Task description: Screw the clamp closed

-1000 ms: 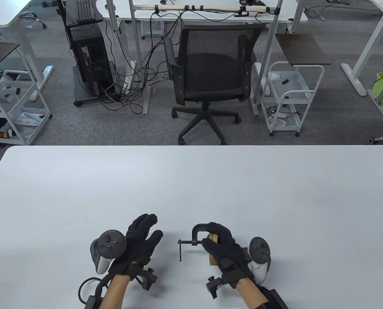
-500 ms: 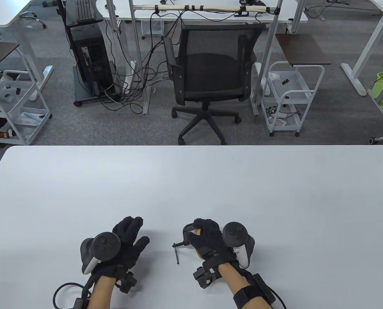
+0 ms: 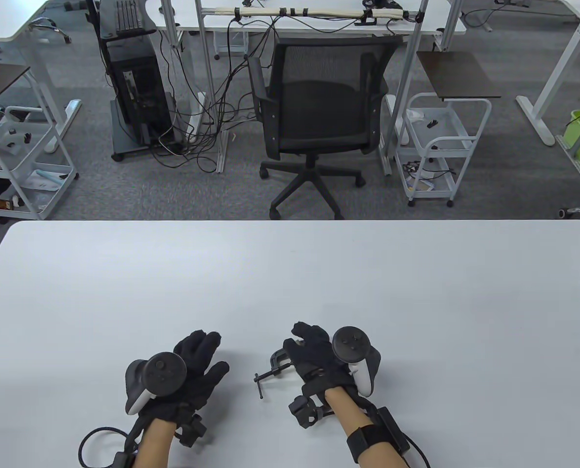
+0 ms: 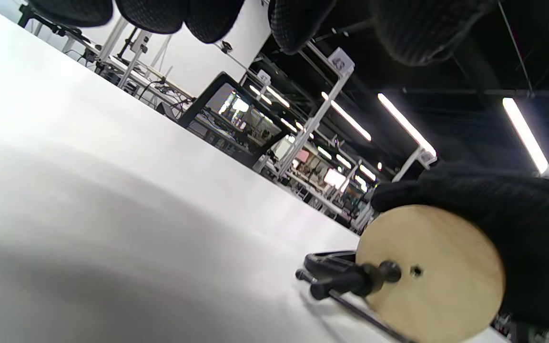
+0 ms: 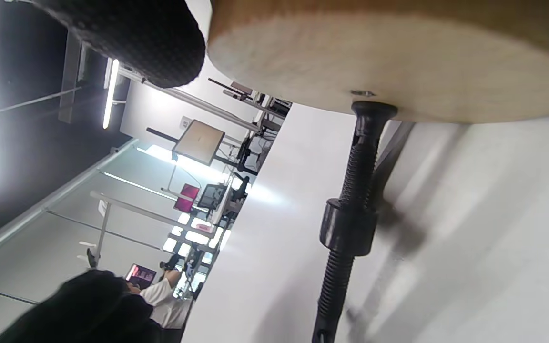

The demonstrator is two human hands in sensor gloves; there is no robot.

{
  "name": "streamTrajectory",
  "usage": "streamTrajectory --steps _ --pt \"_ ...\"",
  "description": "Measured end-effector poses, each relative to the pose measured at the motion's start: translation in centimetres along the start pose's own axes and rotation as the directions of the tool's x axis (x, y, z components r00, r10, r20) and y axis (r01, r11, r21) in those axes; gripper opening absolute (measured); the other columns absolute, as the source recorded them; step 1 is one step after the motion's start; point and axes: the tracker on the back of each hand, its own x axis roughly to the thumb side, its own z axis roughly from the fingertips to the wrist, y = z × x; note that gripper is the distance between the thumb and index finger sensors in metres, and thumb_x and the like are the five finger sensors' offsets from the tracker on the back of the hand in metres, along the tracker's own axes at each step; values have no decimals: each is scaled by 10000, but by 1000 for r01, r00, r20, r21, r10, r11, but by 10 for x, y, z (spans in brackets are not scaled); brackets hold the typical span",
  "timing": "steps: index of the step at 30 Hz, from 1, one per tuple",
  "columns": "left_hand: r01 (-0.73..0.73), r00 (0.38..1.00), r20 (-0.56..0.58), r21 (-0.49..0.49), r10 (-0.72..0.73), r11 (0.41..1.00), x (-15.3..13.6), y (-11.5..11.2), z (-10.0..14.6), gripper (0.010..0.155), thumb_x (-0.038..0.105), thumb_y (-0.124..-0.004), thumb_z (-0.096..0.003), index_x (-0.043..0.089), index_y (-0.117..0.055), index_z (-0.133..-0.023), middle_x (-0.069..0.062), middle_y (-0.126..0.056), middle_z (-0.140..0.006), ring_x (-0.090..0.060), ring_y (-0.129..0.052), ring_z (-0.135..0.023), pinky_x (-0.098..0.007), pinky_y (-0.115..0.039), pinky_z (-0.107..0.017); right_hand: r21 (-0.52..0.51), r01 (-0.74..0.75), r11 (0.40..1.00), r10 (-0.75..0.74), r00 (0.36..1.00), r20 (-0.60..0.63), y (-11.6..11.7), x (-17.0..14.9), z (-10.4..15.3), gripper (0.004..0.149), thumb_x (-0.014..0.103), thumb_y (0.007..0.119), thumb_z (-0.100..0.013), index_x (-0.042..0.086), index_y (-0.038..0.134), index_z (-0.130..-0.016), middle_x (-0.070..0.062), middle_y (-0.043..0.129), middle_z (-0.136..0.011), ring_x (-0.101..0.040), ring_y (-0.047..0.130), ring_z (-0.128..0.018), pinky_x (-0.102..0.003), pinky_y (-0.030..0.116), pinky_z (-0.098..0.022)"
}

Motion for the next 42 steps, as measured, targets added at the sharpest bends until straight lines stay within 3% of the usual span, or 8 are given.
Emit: streamTrajectory --steps 8,14,17,21,24,30,34,42 --pt "116 993 13 -71 -115 991 3 -7 -5 779 579 -735 -509 212 -486 -1148 -252 -409 -1185 -573 -410 -1040 -780 -485 -637 44 42 998 -44 998 44 -34 -8 19 719 487 774 -517 121 532 -1087 -301 388 -1099 -667 466 -887 -731 535 -570" --pt "185 983 4 -92 -186 978 5 -9 -4 816 634 -699 -503 267 -408 -1171 -229 -279 -1224 -575 -203 -1073 -843 -333 -633 29 -148 988 142 978 151 -66 -7 36 751 519 767 -517 150 493 -1111 -273 338 -1134 -671 360 -925 -781 450 -576" --pt "214 977 0 -100 -215 972 5 -9 -4 828 658 -681 -500 298 -368 -1177 -220 -209 -1238 -569 -113 -1074 -854 -280 -629 -14 -312 950 308 929 208 -80 -7 42 766 537 760 -517 170 468 -1122 -260 314 -1147 -662 313 -945 -805 408 -576" --pt "239 970 -13 -134 -243 962 4 -11 -5 841 674 -659 -502 319 -318 -1184 -209 -127 -1244 -561 -35 -1067 -858 -234 -626 -136 -417 899 438 863 250 -92 -17 50 774 557 762 -507 196 471 -1127 -227 306 -1169 -645 238 -971 -844 331 -561" --pt "243 968 -20 -151 -249 958 3 -14 -6 841 675 -657 -503 326 -309 -1184 -201 -109 -1245 -554 -18 -1067 -855 -226 -630 -83 -499 863 504 833 228 -97 -19 52 784 565 749 -513 233 423 -1144 -186 196 -1195 -603 81 -991 -851 206 -565" --pt "352 933 -30 -124 -358 928 9 -13 -6 821 656 -667 -506 323 -334 -1178 -192 -141 -1244 -546 -49 -1070 -845 -241 -634 -95 -651 753 655 730 193 -108 -20 53 828 579 735 -510 324 257 -1137 -111 32 -1190 -504 -91 -990 -820 33 -549" --pt "418 906 -53 -49 -420 907 14 -7 -3 819 653 -674 -499 316 -356 -1174 -195 -172 -1241 -546 -77 -1073 -840 -257 -639 -74 -697 713 698 697 160 -111 -19 55 833 587 729 -507 322 251 -1136 -87 14 -1188 -484 -108 -995 -812 9 -550" --pt "419 903 -83 -53 -422 906 5 -4 -2 819 657 -672 -497 313 -364 -1173 -194 -181 -1241 -545 -89 -1075 -838 -267 -640 -75 -747 661 750 654 95 -118 -19 56 823 588 724 -504 310 283 -1142 -90 32 -1193 -479 -104 -999 -816 3 -547"
